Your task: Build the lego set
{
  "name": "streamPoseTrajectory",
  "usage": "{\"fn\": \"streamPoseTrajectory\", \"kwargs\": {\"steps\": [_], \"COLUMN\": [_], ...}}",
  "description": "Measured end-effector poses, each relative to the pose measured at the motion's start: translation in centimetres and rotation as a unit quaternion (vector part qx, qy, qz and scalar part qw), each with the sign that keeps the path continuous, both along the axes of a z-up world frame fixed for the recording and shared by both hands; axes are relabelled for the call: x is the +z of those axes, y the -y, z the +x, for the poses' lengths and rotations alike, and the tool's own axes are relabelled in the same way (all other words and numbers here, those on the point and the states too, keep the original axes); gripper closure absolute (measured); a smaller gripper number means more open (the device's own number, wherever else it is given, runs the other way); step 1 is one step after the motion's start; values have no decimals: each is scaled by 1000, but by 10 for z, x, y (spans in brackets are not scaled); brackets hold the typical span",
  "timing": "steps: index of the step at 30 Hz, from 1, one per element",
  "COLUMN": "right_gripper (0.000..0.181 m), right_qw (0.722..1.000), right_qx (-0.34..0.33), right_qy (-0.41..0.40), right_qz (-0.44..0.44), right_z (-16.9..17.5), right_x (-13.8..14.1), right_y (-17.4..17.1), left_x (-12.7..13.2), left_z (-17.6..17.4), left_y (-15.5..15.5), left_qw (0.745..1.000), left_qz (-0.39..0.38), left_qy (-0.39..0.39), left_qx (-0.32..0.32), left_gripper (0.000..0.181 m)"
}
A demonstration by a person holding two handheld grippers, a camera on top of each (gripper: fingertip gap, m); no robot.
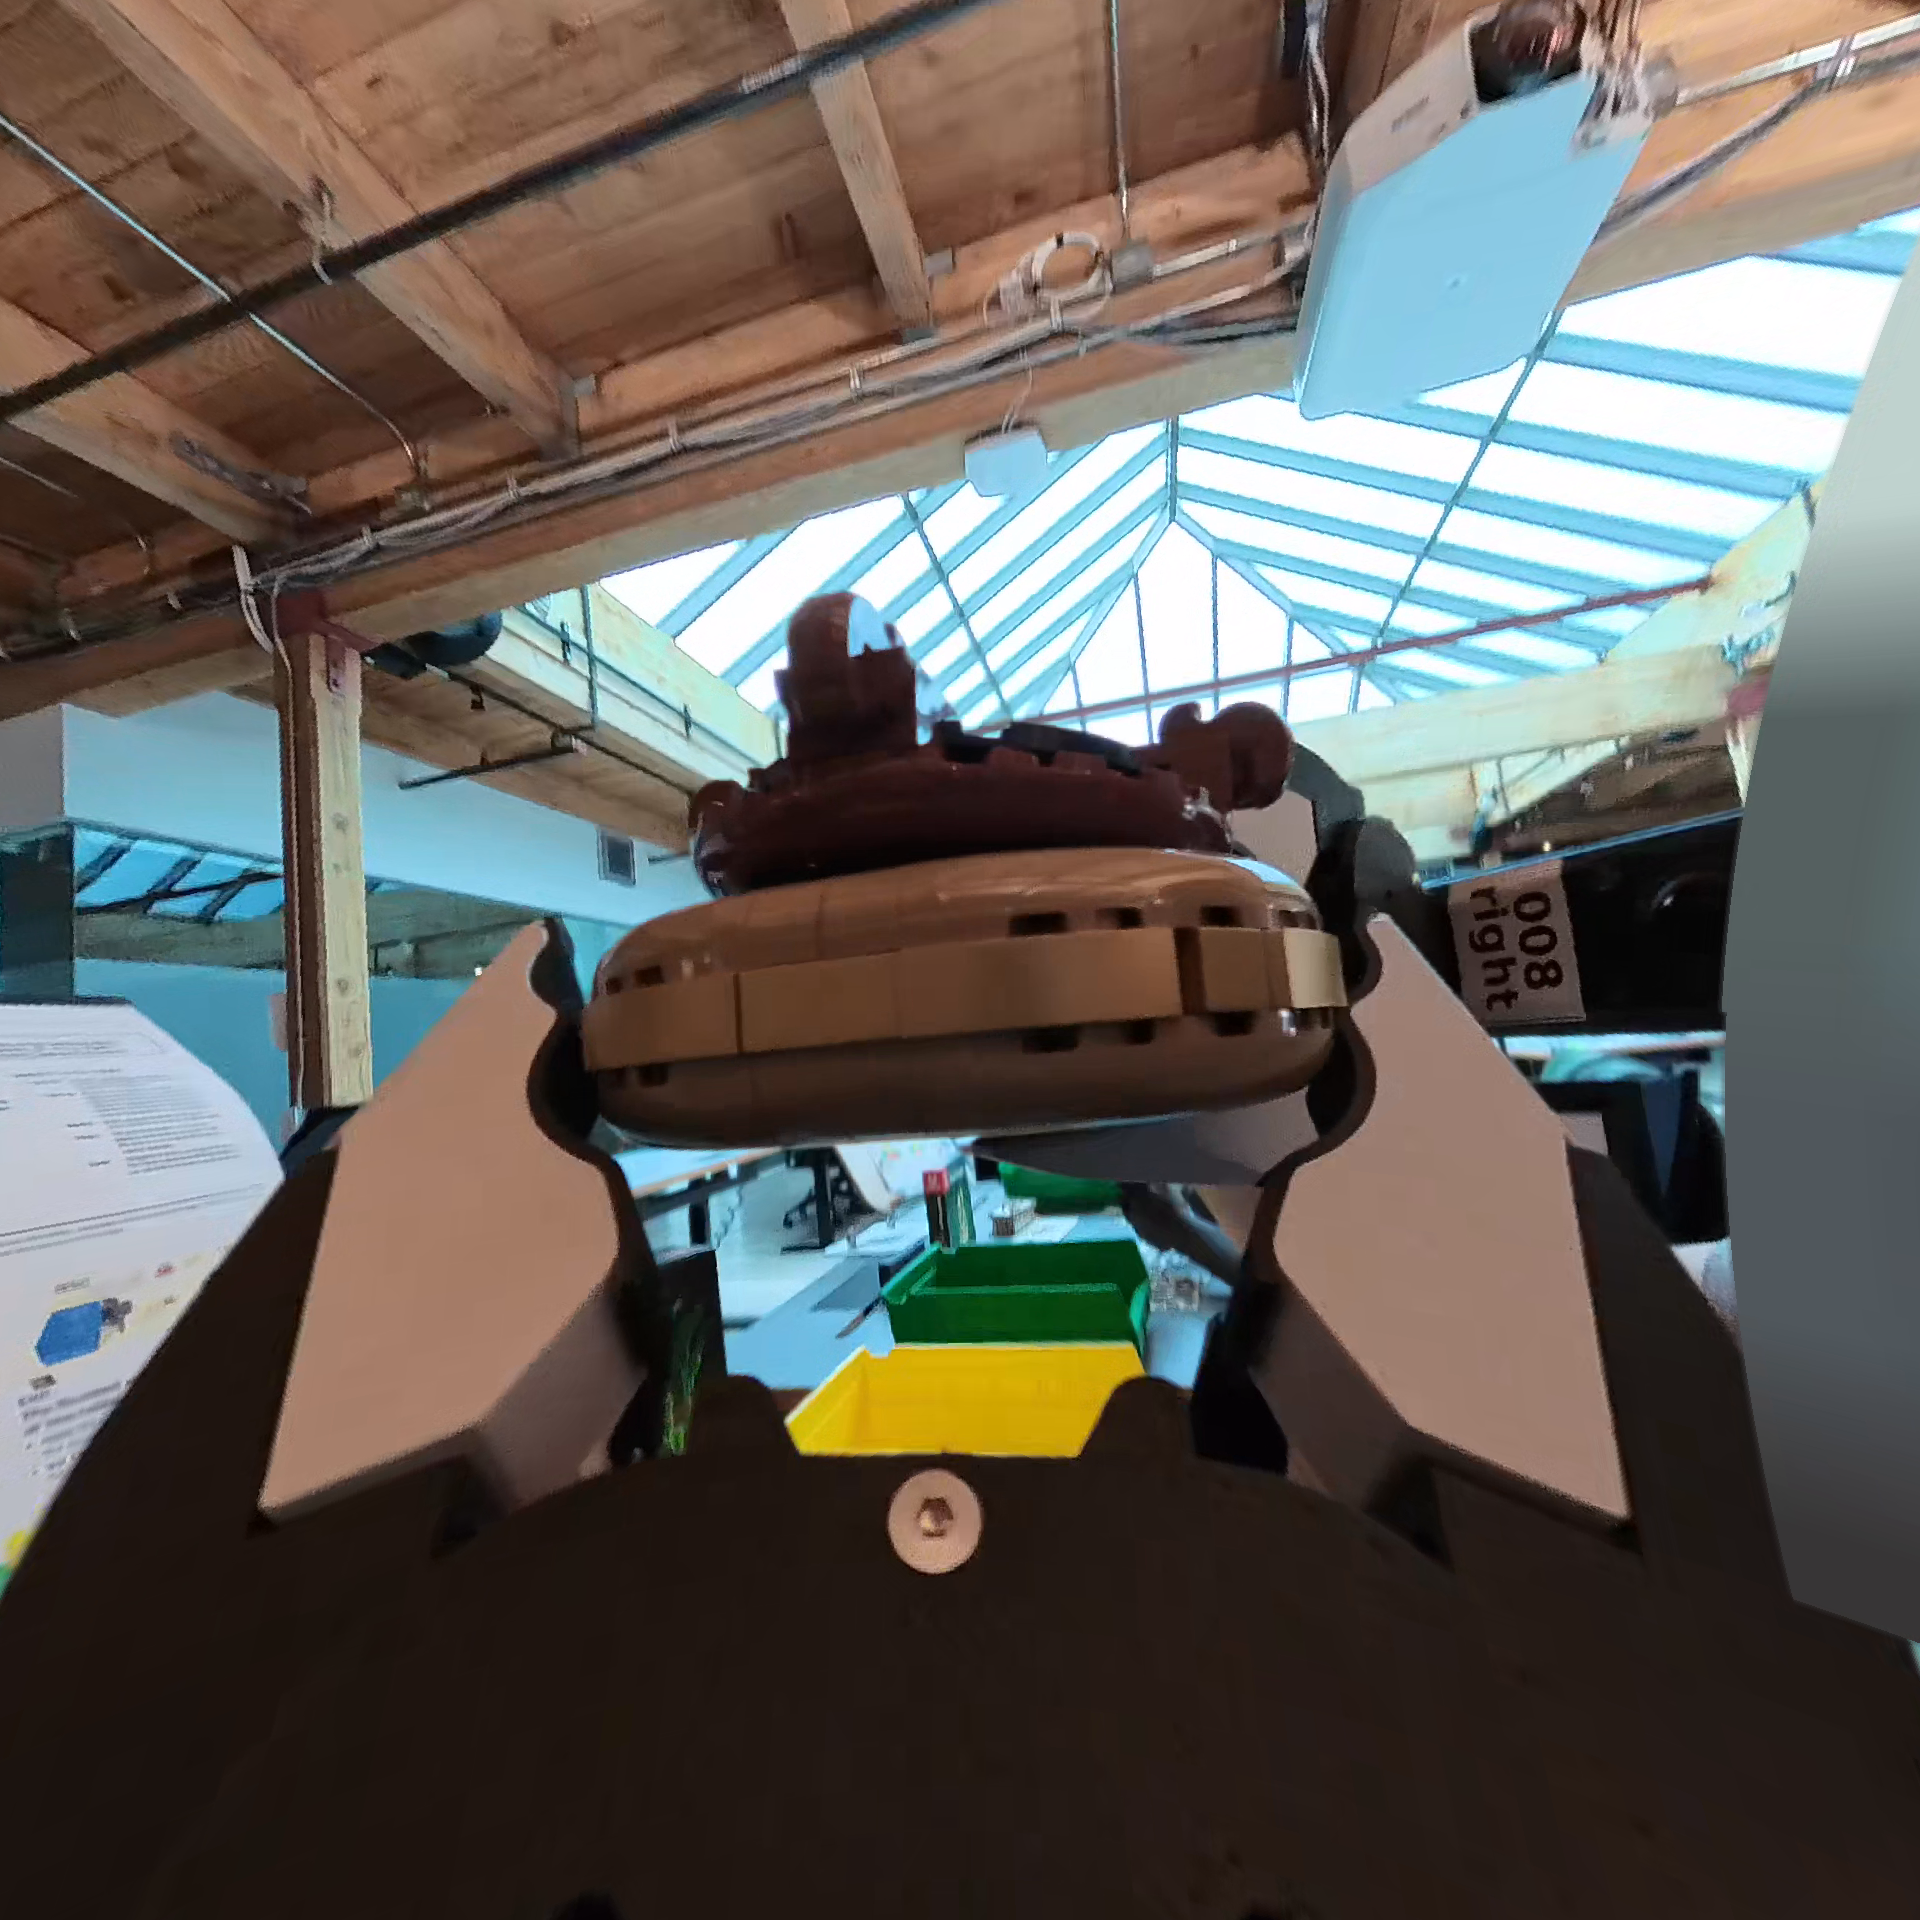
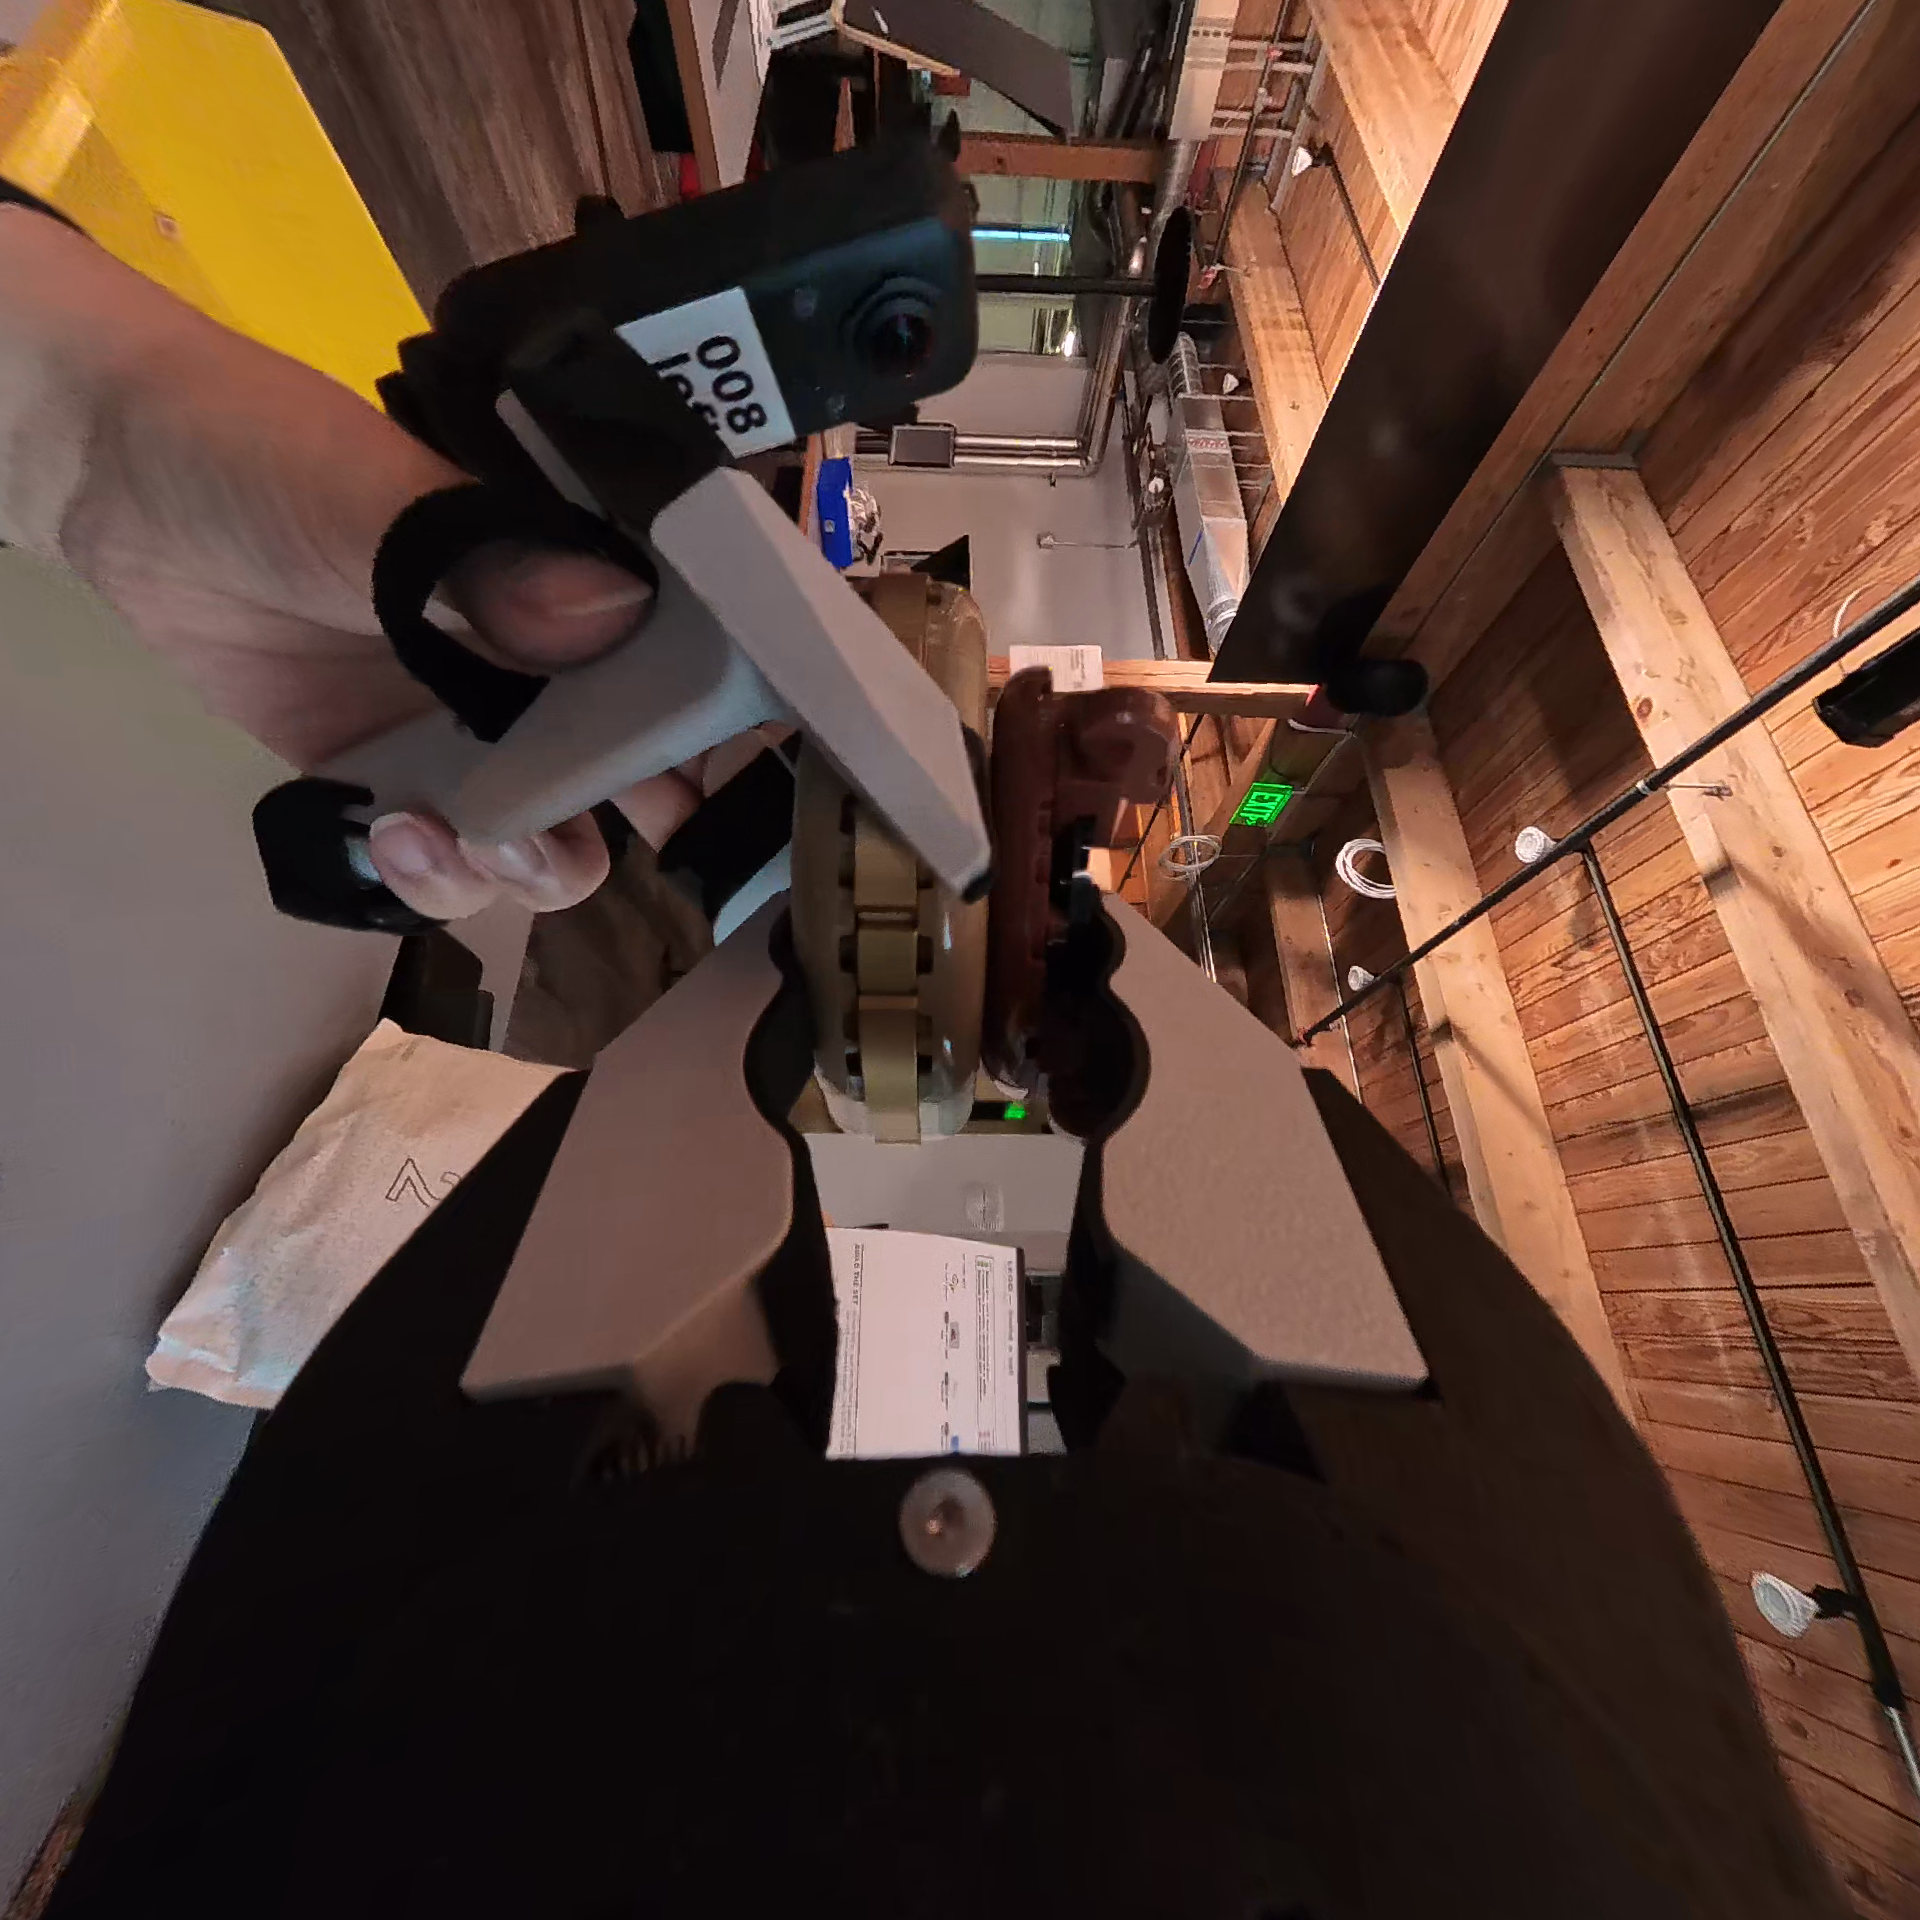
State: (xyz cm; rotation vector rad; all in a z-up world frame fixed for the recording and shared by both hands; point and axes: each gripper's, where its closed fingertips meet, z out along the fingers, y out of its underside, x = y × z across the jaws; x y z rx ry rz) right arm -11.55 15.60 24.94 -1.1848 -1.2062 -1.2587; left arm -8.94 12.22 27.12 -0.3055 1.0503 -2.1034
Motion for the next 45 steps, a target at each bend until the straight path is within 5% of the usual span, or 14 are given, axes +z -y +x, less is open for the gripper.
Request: {"fn": "streamPoseTrajectory", "kwargs": {"steps": [11, 27, 45], "right_gripper": [132, 126, 131], "right_qw": [998, 994, 997], "right_qx": [-25, -18, -29], "right_qy": [39, 89, 75], "right_qz": [-49, -66, -13], "right_z": [-2, -15, -6], "right_x": [0, -4, -2], "right_y": [-35, -44, -27], "left_x": [8, 12, 3], "left_z": [-8, -26, -17], "left_y": [-42, -52, -39], "left_qw": [994, 989, 996], "left_qz": [-94, -114, -54], "left_qy": [45, 87, 69], "left_qx": [26, -25, 6], "left_gripper": [43, 43, 42]}}
